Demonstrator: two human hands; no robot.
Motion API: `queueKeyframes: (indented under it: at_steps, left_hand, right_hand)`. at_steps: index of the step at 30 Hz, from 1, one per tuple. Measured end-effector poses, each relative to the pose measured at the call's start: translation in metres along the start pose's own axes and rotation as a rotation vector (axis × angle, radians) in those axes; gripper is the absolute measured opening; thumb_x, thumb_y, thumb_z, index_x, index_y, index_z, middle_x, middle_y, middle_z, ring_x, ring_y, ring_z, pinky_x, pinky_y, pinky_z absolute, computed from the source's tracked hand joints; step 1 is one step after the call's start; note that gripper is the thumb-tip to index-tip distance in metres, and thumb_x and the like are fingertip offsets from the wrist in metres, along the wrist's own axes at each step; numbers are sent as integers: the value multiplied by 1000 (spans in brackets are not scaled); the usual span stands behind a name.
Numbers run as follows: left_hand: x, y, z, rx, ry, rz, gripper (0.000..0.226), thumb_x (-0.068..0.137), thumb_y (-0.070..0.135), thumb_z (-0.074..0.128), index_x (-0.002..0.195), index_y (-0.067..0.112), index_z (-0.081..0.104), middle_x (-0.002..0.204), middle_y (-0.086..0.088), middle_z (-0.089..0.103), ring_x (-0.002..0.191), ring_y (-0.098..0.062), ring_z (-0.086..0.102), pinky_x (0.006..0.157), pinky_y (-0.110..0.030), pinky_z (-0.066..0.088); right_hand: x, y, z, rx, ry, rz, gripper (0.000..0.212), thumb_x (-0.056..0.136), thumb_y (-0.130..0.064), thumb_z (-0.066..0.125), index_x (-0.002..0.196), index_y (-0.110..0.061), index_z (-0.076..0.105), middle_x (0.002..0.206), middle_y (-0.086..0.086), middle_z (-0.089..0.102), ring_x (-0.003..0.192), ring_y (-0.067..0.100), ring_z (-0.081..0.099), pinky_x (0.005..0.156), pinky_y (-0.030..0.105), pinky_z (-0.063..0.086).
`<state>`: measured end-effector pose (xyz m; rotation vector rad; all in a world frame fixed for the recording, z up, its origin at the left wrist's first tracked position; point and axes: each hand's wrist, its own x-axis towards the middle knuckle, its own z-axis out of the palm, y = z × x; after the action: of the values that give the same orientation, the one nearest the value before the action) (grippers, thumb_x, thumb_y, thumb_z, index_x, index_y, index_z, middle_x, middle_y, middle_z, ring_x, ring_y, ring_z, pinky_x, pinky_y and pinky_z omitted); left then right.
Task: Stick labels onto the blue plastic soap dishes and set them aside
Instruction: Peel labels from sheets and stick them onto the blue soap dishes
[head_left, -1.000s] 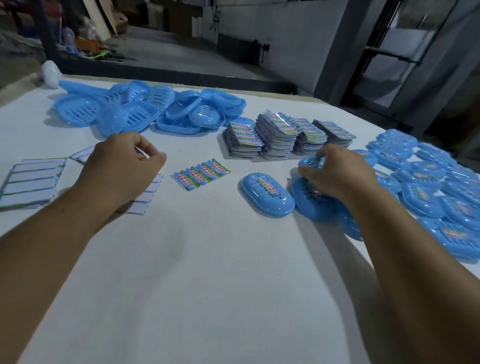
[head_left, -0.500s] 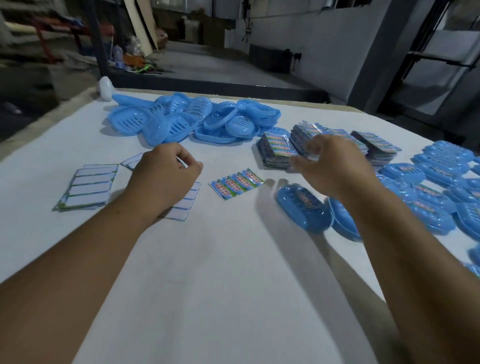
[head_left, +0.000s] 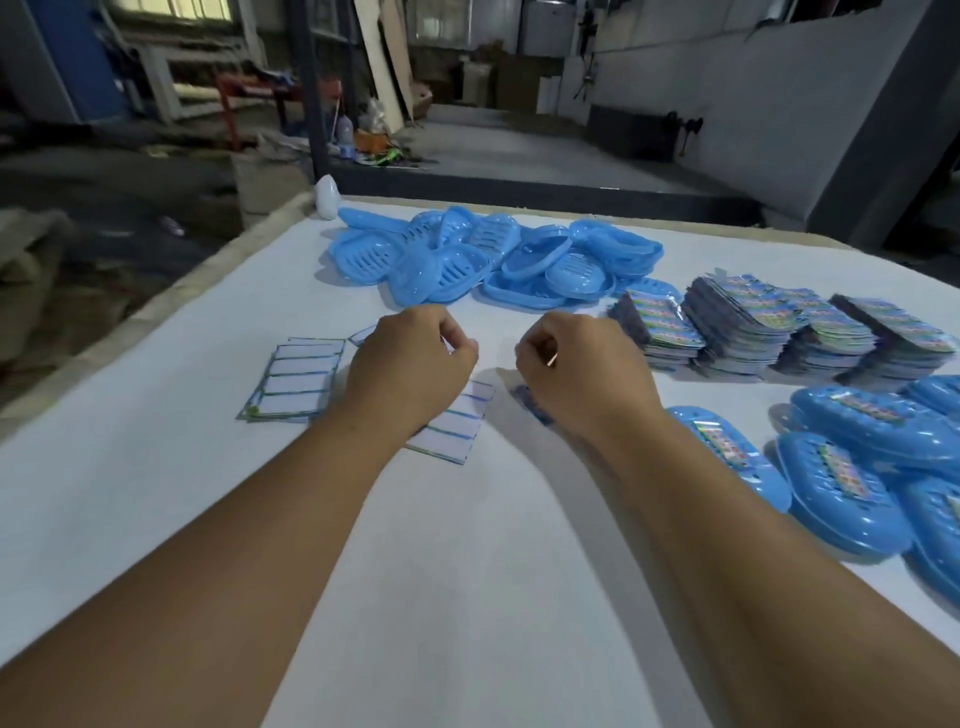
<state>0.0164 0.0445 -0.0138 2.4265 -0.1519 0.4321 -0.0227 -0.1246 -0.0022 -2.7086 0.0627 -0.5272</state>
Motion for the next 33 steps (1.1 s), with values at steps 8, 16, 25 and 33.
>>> queueKeyframes:
  at_steps: [8,16,25,33]
  left_hand:
    - [62,-27,-1,35,116,-72,49,85,51,70,123,24,56,122,-2,58,97,-21,58,79,-31,42]
    - [103,-22,14,70,-38,-215,98,81,79,52,153,15,32,151,-8,47,134,-32,47,105,-44,44]
    - [114,-19,23,172,0,-330,80,85,69,54,143,16,35,139,-8,56,129,-34,48,99,-46,37]
    - [98,-12,14,101,159,-154,63,82,57,67,123,14,45,113,-5,63,103,-29,62,83,-41,52]
  right_hand:
    - [-3,0,6,161,15,-31,10,90,-36,61,92,-30,69,88,-12,73,85,19,67,82,40,55]
    - [3,2,7,282,129,-36,13,89,-33,61,77,-35,66,74,-23,67,70,-2,61,69,27,51]
    - [5,2,2,353,224,-48,12,89,-31,63,80,-28,70,68,-20,66,66,4,62,69,30,52]
    - [4,3,-1,390,248,-23,12,89,-31,63,81,-27,71,70,-21,67,69,3,63,69,27,52]
